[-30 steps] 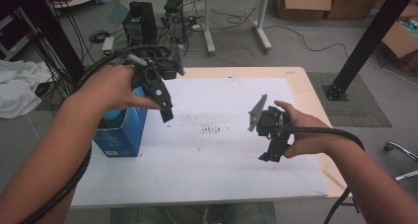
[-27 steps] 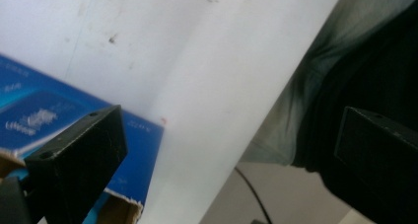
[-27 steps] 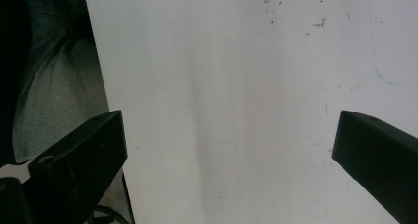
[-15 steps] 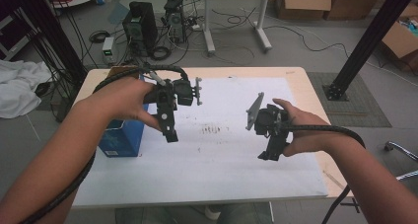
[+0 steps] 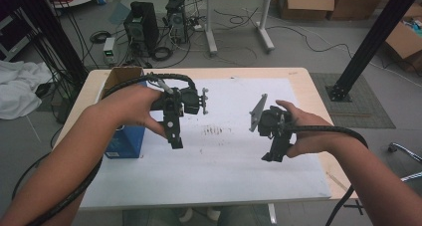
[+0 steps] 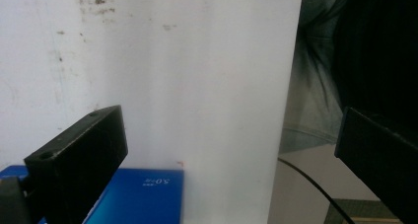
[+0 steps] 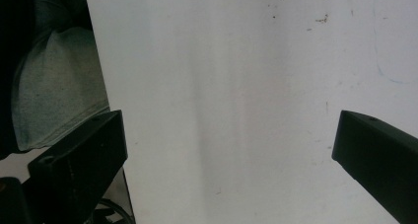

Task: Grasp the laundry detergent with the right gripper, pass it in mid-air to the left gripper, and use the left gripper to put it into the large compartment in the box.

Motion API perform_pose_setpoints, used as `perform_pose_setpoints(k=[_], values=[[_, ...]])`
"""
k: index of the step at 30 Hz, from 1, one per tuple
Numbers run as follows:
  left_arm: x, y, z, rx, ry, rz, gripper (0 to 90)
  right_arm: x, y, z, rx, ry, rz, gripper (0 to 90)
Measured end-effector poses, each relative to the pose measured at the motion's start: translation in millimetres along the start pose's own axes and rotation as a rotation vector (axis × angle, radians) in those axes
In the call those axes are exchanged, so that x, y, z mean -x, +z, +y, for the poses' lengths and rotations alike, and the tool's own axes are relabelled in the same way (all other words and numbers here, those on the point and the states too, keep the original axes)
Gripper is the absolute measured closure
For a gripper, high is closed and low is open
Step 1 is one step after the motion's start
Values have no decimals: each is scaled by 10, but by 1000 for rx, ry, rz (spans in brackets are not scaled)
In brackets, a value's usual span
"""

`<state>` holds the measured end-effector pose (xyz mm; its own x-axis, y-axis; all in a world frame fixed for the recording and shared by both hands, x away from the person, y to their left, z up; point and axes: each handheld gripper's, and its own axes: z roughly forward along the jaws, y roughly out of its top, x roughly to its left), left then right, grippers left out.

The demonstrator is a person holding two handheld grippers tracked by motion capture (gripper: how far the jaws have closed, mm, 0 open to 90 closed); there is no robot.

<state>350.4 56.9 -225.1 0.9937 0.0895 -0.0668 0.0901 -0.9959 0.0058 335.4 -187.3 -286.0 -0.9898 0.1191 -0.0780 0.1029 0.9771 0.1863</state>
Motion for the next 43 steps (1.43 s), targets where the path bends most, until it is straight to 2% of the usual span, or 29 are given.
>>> perform_pose_setpoints(k=[7,11,12,14,19,28,43], values=[[13,-88,-13,22,11,0,1,7,-30,19,12,-7,12,0],[-7,-118,-6,22,18,5,1,63,-34,10,-1,-9,6,0],[-14,-119,1,21,19,3,1,100,-39,4,1,3,2,0],[-20,-117,18,11,25,9,1,111,-33,4,1,3,0,0],[-20,-104,19,22,32,-1,1,109,-15,28,1,1,7,0],[2,-30,-8,24,20,-13,1,74,-15,56,-1,-6,4,0],[-21,-1,24,14,21,-30,1,91,-21,76,2,-9,1,0]])
